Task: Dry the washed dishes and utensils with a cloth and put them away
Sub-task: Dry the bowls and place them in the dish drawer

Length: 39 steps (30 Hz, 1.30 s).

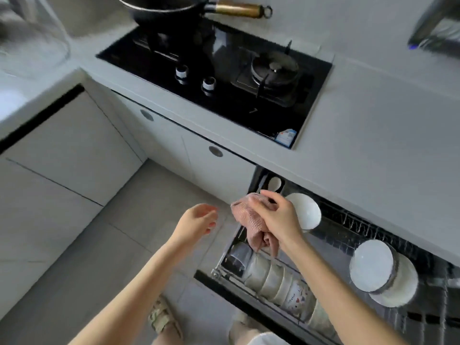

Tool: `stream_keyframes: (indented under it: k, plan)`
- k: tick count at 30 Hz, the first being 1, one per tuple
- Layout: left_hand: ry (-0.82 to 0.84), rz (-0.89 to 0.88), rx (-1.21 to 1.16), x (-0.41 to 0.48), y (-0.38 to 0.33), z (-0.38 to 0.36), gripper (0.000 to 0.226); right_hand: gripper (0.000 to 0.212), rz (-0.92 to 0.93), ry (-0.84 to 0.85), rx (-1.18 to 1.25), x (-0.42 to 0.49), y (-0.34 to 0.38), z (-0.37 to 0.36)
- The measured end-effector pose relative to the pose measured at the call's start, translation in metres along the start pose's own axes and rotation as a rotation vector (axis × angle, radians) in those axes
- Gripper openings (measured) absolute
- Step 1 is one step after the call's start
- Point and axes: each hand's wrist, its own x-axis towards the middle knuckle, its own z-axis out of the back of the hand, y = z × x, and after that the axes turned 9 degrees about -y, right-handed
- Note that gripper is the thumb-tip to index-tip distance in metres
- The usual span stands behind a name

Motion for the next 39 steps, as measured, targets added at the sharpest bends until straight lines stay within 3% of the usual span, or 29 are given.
stream_keyframes:
  k: [5,10,14,22,26,33,39]
  plan:
    - [-0.225,-0.013,-0.182,-0.011,0.012,0.144,0.015,0.052,0.17,0.201,-0.002,-0.039,0.089,-0.119]
    - [-0.429,-0.014,-0.282,-0.021,0.056,0.312,0.014,0.017,0.293,0.354,0.006,-0.1,0.171,-0.25]
    - [-0.635,0.01,-0.341,-0.033,0.098,0.436,0.015,0.002,0.413,0.487,0.007,-0.147,0.223,-0.349]
    - [-0.941,0.054,-0.49,-0.039,0.149,0.601,0.016,0.029,0.704,0.626,-0.041,-0.199,0.309,-0.513]
    - [-1.034,0.077,-0.599,-0.011,0.152,0.664,0.014,0.027,0.836,0.626,-0.045,-0.198,0.353,-0.588]
    - [-1.153,0.136,-0.643,0.082,0.133,0.791,0.015,0.031,0.77,0.698,0.009,-0.16,0.432,-0.741]
    - [-1.216,0.277,-0.683,0.176,0.12,0.903,0.025,0.018,0.738,0.81,-0.066,-0.123,0.487,-0.85]
